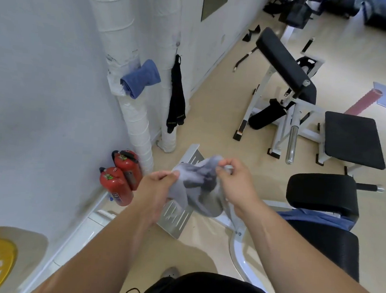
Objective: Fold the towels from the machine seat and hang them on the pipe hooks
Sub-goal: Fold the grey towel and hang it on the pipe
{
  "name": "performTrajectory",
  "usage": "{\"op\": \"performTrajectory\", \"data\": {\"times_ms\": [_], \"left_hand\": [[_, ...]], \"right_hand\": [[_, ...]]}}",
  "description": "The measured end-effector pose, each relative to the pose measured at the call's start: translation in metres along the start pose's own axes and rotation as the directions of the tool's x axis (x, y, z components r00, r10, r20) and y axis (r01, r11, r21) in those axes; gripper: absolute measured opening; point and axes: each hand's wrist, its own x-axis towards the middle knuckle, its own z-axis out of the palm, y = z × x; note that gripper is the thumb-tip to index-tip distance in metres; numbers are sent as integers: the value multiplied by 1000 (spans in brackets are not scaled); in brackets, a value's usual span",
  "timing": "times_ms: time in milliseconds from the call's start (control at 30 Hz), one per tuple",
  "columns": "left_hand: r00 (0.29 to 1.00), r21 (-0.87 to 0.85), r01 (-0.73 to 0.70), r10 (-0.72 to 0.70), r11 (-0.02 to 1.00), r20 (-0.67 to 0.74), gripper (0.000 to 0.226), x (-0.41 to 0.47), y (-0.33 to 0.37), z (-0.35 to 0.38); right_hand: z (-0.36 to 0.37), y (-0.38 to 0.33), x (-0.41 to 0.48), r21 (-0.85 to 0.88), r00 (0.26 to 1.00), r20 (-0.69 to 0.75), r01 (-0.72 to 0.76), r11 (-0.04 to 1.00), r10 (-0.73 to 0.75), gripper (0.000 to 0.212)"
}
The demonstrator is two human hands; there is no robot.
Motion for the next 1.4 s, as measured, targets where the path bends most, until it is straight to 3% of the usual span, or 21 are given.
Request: {"op": "performTrajectory", "data": {"times_ms": [133,267,367,633,967,1100,1233,1400], "left_hand": [[996,-16,1,0,1000,91,21,-7,2,22],[983,-24,-102,105,994,151,18,-14,1,17],[975,28,-180,175,983,136,20,-16,1,9],[958,181,-237,199,954,207,36,-26,0,1],[940,217,-238,168,947,296,34,-27,11,-2],[903,305,-351,234,885,359,46,-29,18,-6],[884,372,-395,237,840,403,38,-32,21,-8],[868,492,-479,310,727,387,32,-27,22,-12]], "right_hand": [[22,-2,-22,168,966,237,-142,976,100,11],[18,-10,-25,384,926,367,-241,891,92,29],[14,-10,-25,360,900,436,-183,915,9,29],[19,-9,-23,212,957,285,-1,977,-61,9],[19,-11,-24,147,935,296,158,976,-196,8],[21,-11,-27,182,927,315,153,971,-205,10],[22,-10,-26,166,928,301,175,971,-219,9],[20,-8,-20,31,909,287,308,951,-304,11]]}}
